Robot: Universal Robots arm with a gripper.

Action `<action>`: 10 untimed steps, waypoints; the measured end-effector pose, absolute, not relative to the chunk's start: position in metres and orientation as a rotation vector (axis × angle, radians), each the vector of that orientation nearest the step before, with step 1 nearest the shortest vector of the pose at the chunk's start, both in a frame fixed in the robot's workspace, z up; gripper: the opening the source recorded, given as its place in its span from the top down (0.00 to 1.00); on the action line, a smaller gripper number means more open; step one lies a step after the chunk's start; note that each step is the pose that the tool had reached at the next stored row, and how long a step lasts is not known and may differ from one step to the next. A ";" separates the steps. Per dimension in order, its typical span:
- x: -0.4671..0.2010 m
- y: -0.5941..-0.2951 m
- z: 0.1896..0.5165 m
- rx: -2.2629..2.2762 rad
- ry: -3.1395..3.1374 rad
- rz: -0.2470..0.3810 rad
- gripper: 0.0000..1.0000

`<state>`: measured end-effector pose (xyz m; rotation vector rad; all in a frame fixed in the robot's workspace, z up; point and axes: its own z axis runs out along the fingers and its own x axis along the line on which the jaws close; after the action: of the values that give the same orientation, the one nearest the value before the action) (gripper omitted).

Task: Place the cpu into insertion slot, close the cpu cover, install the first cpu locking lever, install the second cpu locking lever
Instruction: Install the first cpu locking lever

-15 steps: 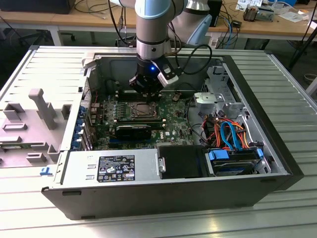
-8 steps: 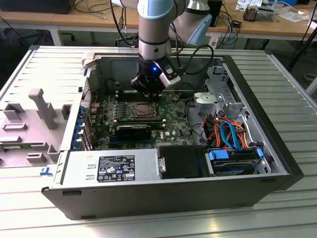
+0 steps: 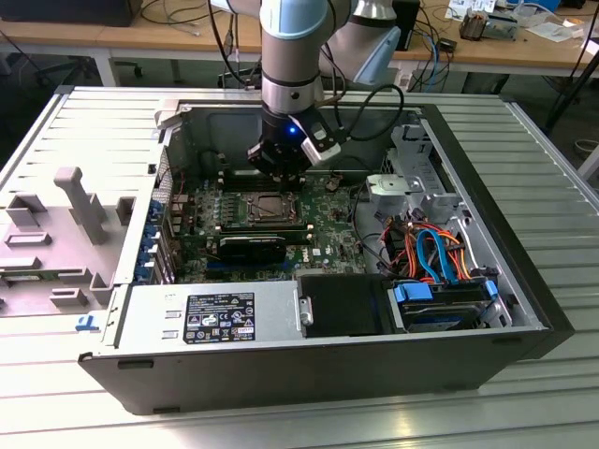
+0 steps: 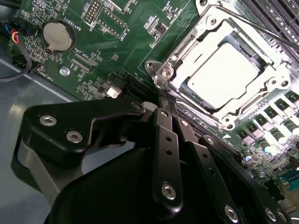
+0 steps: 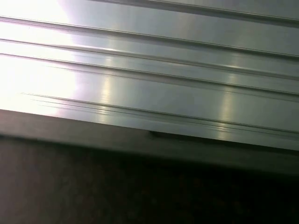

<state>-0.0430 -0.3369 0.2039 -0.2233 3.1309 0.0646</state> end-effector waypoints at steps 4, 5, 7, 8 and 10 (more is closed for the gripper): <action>-0.043 -0.337 0.212 -0.223 3.132 0.063 0.89; -0.043 -0.337 0.213 -0.223 3.132 0.063 0.89; -0.043 -0.340 0.214 -0.223 3.132 0.063 0.89; -0.043 -0.343 0.214 -0.223 3.132 0.063 0.89; -0.042 -0.352 0.214 -0.223 3.133 0.063 0.89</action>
<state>-0.0422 -0.3524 0.2137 -0.2232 3.1330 0.0632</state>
